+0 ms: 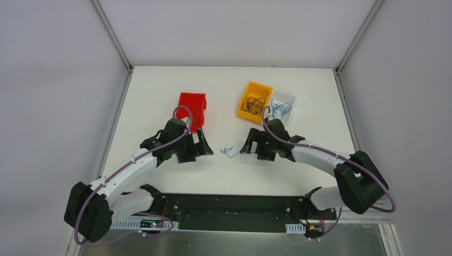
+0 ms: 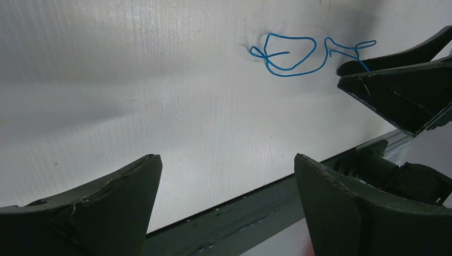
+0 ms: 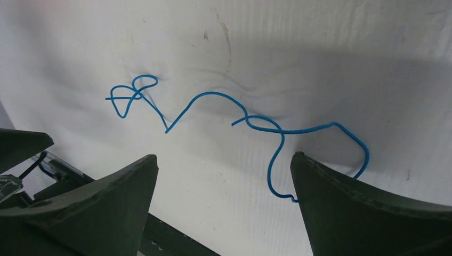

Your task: Untangle the cables

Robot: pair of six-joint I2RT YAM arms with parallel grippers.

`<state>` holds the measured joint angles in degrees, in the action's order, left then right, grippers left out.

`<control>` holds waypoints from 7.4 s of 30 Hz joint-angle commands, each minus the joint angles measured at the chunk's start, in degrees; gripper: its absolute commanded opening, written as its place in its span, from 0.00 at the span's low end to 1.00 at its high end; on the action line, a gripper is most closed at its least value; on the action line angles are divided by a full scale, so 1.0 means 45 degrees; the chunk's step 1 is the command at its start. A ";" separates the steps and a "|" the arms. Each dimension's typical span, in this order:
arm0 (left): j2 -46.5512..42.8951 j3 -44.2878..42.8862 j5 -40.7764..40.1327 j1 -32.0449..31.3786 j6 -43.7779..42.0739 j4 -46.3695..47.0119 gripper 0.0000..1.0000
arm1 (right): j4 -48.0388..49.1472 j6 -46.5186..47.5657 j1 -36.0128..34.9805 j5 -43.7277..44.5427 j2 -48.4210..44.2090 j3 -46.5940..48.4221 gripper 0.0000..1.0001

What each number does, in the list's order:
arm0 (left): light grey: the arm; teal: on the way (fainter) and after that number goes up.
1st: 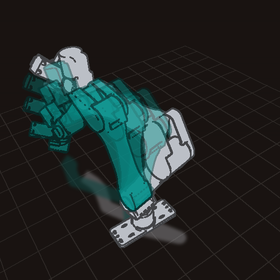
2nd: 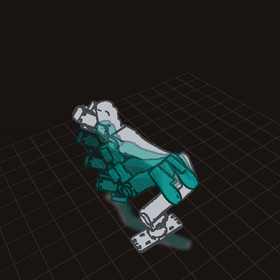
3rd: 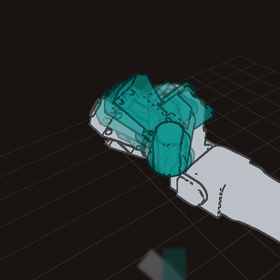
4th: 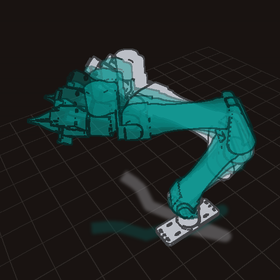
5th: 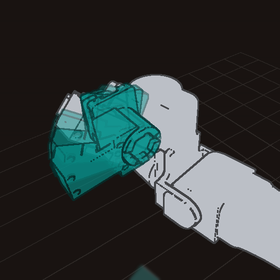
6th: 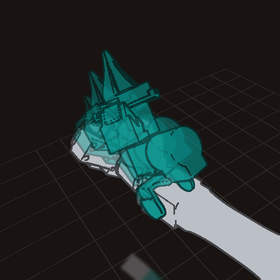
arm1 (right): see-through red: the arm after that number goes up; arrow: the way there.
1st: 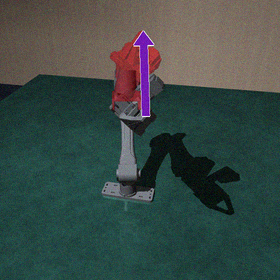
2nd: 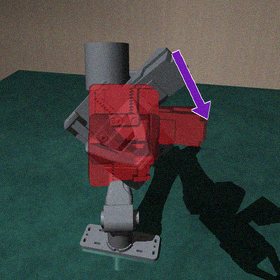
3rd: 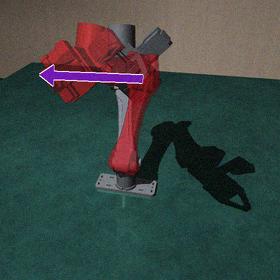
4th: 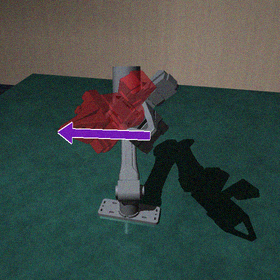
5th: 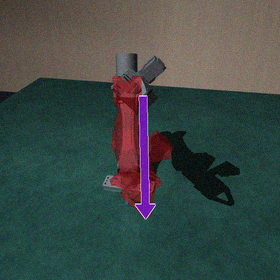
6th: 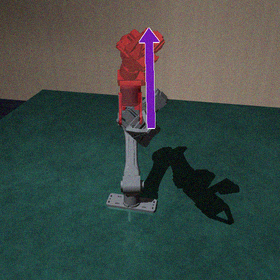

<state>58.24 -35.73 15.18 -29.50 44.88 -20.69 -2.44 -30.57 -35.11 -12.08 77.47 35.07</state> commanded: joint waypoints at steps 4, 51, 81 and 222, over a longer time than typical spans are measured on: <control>0.1067 -0.0101 -0.0063 0.0167 0.0021 0.1325 0.99 | -0.4363 -0.0911 -0.2627 0.5325 0.2381 0.4014 0.99; 0.7217 0.0361 0.1983 0.0754 0.1424 0.8692 0.07 | -0.1832 -0.5777 -0.3068 0.3849 0.3941 0.5029 0.99; 0.4353 0.0487 0.1884 0.0802 0.0169 0.5772 0.60 | -0.2975 -0.3960 -0.3458 0.5094 0.3578 0.5249 0.00; 0.4188 0.5341 -0.6225 0.5686 -1.0044 1.7806 0.97 | 1.2640 0.7053 0.6689 0.5010 -0.0957 -0.4806 0.90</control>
<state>69.89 -13.06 -18.15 -6.31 -1.15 43.70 38.06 -0.75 -5.61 8.86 67.35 15.70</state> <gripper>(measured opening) 0.978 0.902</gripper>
